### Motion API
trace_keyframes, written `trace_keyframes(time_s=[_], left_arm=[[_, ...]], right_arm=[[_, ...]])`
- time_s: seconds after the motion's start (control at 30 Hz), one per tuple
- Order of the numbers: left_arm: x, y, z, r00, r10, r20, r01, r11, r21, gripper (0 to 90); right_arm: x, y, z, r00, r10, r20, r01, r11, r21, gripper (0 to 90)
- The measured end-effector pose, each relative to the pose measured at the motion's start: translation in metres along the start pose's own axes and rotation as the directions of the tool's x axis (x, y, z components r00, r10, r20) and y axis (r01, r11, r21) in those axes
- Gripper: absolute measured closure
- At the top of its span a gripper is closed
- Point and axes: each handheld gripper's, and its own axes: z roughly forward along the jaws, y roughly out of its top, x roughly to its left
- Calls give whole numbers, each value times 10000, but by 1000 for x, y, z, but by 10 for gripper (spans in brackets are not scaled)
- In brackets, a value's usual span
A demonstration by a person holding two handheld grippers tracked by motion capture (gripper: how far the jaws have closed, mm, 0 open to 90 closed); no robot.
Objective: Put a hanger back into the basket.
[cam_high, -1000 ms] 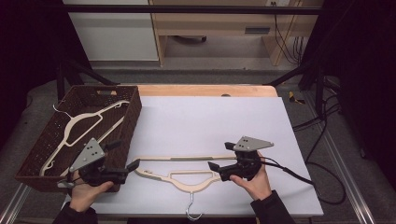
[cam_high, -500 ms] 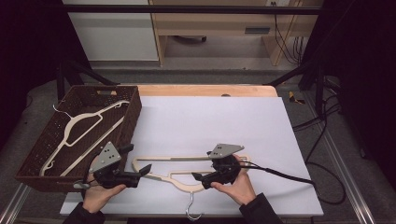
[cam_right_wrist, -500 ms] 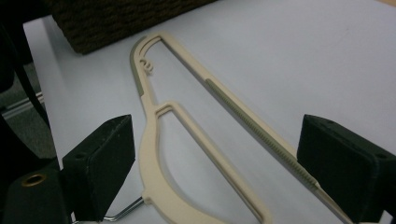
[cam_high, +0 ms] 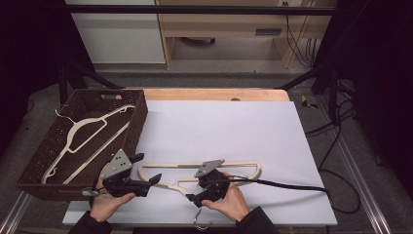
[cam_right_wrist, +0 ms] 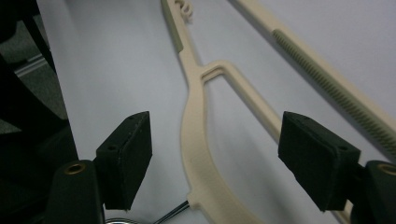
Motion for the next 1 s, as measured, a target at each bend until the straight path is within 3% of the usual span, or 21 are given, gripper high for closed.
trace_keyframes(time_s=[0.07,0.2,0.5,0.83,1.0], left_arm=[[0,0,0,10000,25,29,-25,10000,-7,100],[-1,0,0,9999,87,75,-87,9999,64,100],[-1,-1,2,9999,115,119,-117,9998,145,104],[-3,-3,7,9995,227,221,-236,9988,417,104],[-6,-5,14,9976,454,516,-496,9953,834,111]], right_arm=[[3,-1,6,9999,-126,108,122,9993,357,287],[6,-3,16,9998,-169,-125,177,9980,609,361],[4,-5,22,9976,-624,-315,651,9934,944,645],[5,-6,23,9914,-1240,-427,1276,9873,948,702],[3,-5,22,9915,-1111,-671,1170,9889,917,721]])
